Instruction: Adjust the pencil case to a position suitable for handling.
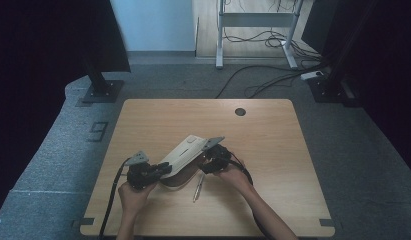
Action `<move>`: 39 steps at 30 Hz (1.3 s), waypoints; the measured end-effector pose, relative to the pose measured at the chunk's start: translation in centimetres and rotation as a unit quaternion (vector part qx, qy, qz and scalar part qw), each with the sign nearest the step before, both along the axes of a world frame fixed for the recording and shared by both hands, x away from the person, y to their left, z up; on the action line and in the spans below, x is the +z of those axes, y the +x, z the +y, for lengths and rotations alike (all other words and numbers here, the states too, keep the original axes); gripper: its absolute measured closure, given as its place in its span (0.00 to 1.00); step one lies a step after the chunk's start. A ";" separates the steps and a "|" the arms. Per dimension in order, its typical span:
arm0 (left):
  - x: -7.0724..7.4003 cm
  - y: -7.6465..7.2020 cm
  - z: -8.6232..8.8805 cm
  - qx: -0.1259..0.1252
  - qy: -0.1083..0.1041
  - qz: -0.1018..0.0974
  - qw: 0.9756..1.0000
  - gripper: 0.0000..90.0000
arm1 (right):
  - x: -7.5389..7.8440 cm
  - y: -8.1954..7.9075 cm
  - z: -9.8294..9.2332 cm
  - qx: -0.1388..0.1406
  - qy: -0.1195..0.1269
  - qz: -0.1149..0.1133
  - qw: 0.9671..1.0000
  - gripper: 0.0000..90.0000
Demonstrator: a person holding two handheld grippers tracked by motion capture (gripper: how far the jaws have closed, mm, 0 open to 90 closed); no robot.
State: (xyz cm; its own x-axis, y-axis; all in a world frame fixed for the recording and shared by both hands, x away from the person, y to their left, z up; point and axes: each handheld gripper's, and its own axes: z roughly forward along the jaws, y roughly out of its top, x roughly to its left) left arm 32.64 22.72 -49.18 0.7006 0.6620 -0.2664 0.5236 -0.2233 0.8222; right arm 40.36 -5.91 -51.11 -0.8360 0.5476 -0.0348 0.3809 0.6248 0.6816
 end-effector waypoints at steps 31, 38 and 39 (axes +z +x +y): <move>-0.1 0.0 0.0 -0.002 0.001 0.001 1.000 0.84 | -2.2 -0.2 -0.3 -0.012 -0.015 0.004 1.000 0.26; -0.1 0.0 0.0 -0.003 0.002 0.001 1.000 0.84 | -2.6 -0.2 0.0 -0.011 -0.014 0.020 1.000 0.34; -0.1 0.0 0.0 -0.003 0.002 0.001 1.000 0.84 | -2.6 -0.3 0.1 -0.009 -0.016 0.023 1.000 0.36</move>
